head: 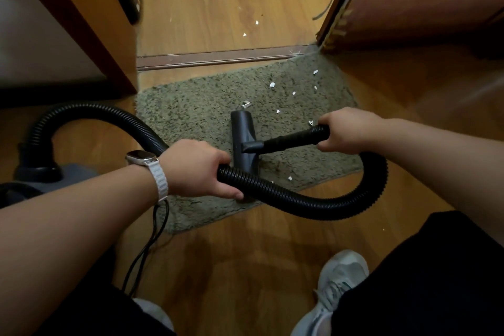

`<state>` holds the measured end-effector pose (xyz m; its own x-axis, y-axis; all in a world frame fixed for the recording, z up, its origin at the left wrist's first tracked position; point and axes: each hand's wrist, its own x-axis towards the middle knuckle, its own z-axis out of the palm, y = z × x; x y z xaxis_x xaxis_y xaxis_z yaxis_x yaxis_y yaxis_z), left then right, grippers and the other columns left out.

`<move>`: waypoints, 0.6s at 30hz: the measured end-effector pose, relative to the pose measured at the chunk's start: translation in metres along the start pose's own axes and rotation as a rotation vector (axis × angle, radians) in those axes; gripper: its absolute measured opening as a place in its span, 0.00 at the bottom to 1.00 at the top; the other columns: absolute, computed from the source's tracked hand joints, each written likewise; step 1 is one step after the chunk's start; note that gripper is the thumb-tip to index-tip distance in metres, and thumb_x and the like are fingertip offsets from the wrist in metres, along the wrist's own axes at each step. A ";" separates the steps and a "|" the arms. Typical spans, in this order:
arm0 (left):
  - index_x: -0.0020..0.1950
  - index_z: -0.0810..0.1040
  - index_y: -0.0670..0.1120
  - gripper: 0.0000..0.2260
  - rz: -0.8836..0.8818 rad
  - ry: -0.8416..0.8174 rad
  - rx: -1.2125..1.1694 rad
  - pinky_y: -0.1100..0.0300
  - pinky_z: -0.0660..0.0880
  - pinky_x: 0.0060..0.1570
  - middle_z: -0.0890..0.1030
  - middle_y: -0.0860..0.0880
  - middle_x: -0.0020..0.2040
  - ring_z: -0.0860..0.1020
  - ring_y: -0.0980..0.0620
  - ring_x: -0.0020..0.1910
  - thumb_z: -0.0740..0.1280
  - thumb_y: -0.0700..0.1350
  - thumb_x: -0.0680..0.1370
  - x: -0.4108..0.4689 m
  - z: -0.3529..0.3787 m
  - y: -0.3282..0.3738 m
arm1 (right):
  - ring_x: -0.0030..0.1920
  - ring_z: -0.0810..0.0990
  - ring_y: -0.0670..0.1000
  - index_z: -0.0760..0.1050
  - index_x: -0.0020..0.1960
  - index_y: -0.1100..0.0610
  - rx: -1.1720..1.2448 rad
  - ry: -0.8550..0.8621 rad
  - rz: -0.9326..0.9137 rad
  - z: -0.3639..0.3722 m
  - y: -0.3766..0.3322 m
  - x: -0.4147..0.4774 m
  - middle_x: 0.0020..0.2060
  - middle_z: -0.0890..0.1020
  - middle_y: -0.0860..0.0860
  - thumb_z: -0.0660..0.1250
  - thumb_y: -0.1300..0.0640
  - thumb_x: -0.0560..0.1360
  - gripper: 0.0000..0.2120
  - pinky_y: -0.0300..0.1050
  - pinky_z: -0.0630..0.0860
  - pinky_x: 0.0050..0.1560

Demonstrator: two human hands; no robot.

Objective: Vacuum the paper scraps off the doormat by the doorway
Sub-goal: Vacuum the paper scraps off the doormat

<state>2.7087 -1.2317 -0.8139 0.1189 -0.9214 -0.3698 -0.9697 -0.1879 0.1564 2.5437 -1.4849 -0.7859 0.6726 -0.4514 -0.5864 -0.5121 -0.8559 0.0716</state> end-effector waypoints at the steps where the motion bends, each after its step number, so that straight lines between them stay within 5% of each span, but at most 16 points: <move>1: 0.39 0.70 0.54 0.28 -0.001 -0.004 -0.002 0.61 0.76 0.34 0.75 0.56 0.32 0.74 0.59 0.31 0.57 0.79 0.67 0.000 -0.001 0.002 | 0.37 0.78 0.47 0.77 0.53 0.48 0.004 -0.005 -0.008 0.003 0.002 0.001 0.37 0.79 0.47 0.68 0.45 0.76 0.10 0.42 0.72 0.31; 18: 0.41 0.73 0.53 0.32 0.057 -0.066 -0.039 0.58 0.73 0.35 0.74 0.56 0.31 0.74 0.58 0.32 0.53 0.81 0.63 0.013 0.004 0.028 | 0.36 0.76 0.46 0.76 0.50 0.46 0.020 -0.001 -0.019 0.009 0.017 -0.012 0.36 0.78 0.46 0.68 0.44 0.75 0.08 0.44 0.70 0.32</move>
<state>2.6820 -1.2475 -0.8184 0.0481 -0.9069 -0.4186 -0.9654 -0.1498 0.2136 2.5223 -1.4920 -0.7846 0.6818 -0.4347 -0.5884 -0.5099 -0.8591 0.0439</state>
